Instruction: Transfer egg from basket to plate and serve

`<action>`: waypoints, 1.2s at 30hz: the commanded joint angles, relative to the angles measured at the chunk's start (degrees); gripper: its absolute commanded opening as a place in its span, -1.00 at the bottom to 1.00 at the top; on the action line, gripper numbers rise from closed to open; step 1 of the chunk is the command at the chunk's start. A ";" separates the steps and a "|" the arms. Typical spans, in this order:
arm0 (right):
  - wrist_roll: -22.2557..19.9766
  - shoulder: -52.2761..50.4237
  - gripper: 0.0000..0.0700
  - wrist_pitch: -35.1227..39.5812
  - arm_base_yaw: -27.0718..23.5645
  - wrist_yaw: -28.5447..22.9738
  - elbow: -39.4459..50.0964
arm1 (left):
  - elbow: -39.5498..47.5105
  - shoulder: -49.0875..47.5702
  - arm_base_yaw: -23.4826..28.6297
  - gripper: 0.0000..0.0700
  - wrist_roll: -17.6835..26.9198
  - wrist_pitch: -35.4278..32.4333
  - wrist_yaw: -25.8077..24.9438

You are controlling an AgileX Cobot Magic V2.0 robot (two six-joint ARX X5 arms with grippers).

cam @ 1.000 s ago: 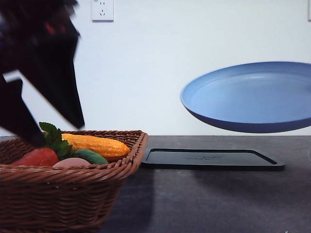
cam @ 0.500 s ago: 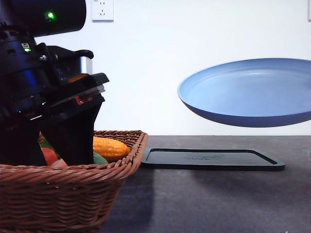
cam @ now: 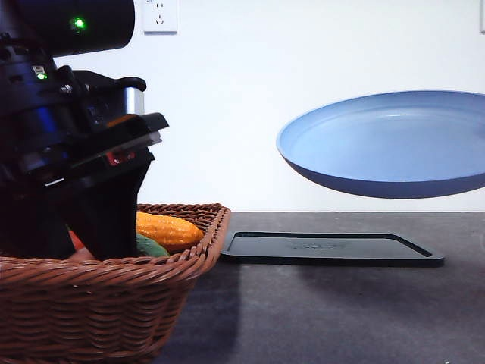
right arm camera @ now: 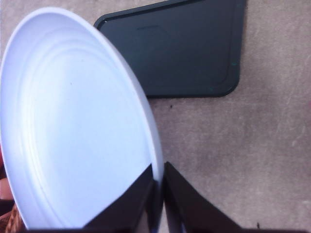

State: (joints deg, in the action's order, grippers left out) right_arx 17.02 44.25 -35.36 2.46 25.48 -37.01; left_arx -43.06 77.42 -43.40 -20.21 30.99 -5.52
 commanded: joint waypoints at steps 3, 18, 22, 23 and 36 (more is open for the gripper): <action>1.01 0.23 -1.00 0.58 -0.01 1.64 -1.33 | -3.30 -1.74 -0.43 -0.37 2.12 2.15 3.35; 1.82 8.97 -1.00 -0.72 5.06 11.38 -1.33 | -18.85 -8.82 -3.71 -0.37 3.29 -4.04 -4.55; 1.76 12.39 -1.00 -0.64 9.30 13.14 -1.33 | -19.09 -8.21 -6.33 -0.37 3.74 -7.67 -6.29; 1.66 12.95 -1.00 -0.52 10.12 13.46 -1.33 | -19.09 -7.80 -6.95 -0.37 4.10 -7.61 -6.29; 1.84 14.91 -1.00 1.15 15.04 13.72 -1.33 | -19.09 2.51 -10.88 -0.37 6.29 -4.28 -6.28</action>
State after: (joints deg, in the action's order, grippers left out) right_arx 18.31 58.74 -34.91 17.23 38.81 -37.04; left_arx -61.12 79.03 -53.74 -15.35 27.23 -11.83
